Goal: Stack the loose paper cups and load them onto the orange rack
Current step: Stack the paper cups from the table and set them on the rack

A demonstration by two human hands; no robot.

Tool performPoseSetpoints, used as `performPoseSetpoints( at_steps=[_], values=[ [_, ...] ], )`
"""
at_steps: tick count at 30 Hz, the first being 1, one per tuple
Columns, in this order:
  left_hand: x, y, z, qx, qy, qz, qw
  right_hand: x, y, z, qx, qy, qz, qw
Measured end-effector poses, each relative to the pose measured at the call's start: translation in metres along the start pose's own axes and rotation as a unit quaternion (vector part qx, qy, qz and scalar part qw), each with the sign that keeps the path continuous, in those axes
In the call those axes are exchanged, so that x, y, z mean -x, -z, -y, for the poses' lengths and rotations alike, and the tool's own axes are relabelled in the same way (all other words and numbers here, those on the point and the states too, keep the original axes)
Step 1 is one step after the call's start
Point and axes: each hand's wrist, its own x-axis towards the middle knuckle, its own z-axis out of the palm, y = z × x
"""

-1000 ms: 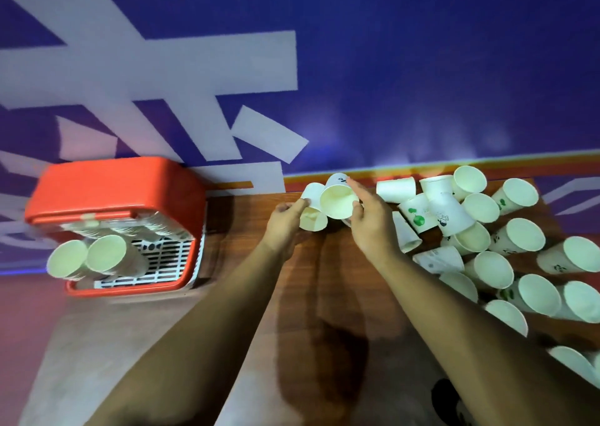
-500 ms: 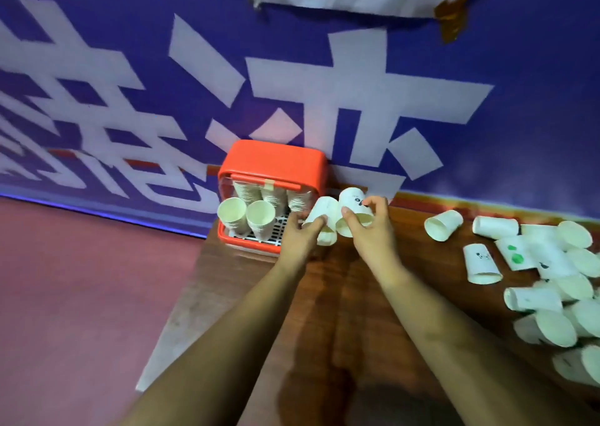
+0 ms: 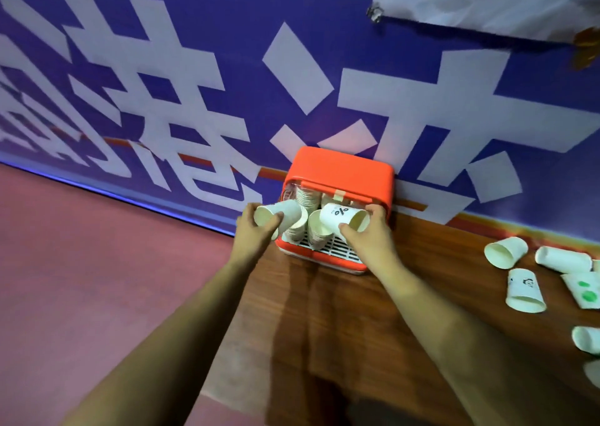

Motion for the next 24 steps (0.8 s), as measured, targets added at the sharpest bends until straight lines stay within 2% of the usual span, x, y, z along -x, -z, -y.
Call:
performPoseSetpoints(
  at_steps=[6, 15, 20, 24],
  values=[
    [-0.034, -0.001, -0.003, -0.119, -0.078, 0.035, 0.989, -0.012, -0.021, 0.002, 0.108, 0.089, -0.005, 0.99],
    [-0.065, -0.018, 0.009, -0.25, -0.157, 0.123, 0.947, -0.026, -0.051, 0.001, 0.157, 0.129, 0.009, 0.979],
    [-0.081, -0.025, 0.021, -0.289, -0.156, 0.157, 0.932, -0.028, -0.064, -0.003, 0.124, 0.124, -0.028, 0.984],
    [-0.087, -0.028, 0.031, -0.302, -0.147, 0.189, 0.923, -0.027, -0.074, -0.016, 0.133, 0.08, -0.027, 0.988]
  ],
)
